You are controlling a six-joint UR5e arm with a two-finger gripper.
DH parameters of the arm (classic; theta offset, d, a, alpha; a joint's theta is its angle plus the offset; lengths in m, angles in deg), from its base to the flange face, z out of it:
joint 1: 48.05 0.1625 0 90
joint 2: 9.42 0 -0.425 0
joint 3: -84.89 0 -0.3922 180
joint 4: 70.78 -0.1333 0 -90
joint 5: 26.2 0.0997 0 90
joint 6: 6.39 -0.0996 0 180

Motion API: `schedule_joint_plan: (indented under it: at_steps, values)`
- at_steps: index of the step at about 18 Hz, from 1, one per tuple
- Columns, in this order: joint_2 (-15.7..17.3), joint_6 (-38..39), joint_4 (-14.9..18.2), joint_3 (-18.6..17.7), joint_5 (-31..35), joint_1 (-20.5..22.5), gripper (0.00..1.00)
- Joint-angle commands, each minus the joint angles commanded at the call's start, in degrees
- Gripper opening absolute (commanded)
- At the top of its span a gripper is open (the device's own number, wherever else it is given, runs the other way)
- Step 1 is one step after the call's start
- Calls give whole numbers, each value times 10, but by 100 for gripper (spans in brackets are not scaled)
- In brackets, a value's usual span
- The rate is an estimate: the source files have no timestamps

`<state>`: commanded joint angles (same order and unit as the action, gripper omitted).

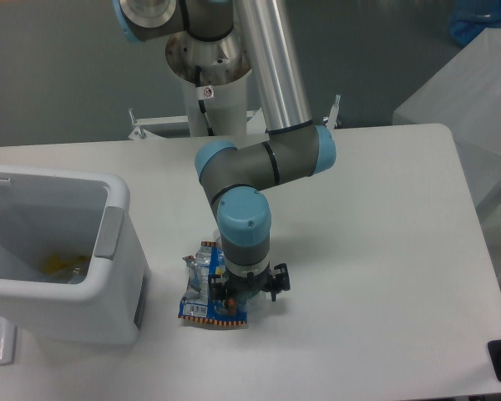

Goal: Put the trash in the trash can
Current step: 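Position the open gripper around the clear bottle and close on it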

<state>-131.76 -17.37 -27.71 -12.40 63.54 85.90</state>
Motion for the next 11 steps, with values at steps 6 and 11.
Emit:
schedule_joint_plan:
  at_steps: [6,11]
  values:
    - [3,-3,0,-4,0,0,81]
    - [4,-4,0,-3,0,-1,74]
